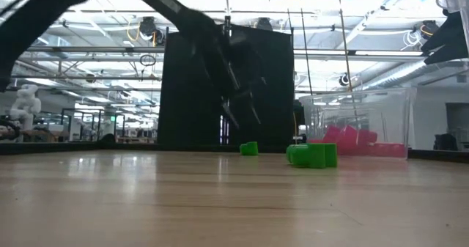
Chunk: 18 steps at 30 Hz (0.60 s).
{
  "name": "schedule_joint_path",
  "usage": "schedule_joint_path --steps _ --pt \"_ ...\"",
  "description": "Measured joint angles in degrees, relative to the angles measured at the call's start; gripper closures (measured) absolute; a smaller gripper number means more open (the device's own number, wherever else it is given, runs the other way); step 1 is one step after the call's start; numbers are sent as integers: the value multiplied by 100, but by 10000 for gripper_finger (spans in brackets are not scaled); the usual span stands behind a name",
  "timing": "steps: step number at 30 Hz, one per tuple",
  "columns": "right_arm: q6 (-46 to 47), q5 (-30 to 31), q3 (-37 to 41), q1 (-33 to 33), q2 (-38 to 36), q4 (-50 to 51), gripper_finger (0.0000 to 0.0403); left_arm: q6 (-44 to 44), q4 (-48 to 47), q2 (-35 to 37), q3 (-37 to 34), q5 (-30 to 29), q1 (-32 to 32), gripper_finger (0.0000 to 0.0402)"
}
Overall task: Sort blocks
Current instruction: Put the green game piece into the bottom left transparent bin
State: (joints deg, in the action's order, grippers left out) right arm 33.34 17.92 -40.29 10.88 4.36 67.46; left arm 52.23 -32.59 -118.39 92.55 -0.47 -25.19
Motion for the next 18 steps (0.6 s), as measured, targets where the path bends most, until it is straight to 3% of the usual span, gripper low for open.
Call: schedule_joint_path --steps 6,18 --pt "2 18 0 2 1 0 195 66 523 -323 263 343 28 258" --pt "2 19 0 1 0 0 195 -311 -65 -340 446 -172 -81 258"
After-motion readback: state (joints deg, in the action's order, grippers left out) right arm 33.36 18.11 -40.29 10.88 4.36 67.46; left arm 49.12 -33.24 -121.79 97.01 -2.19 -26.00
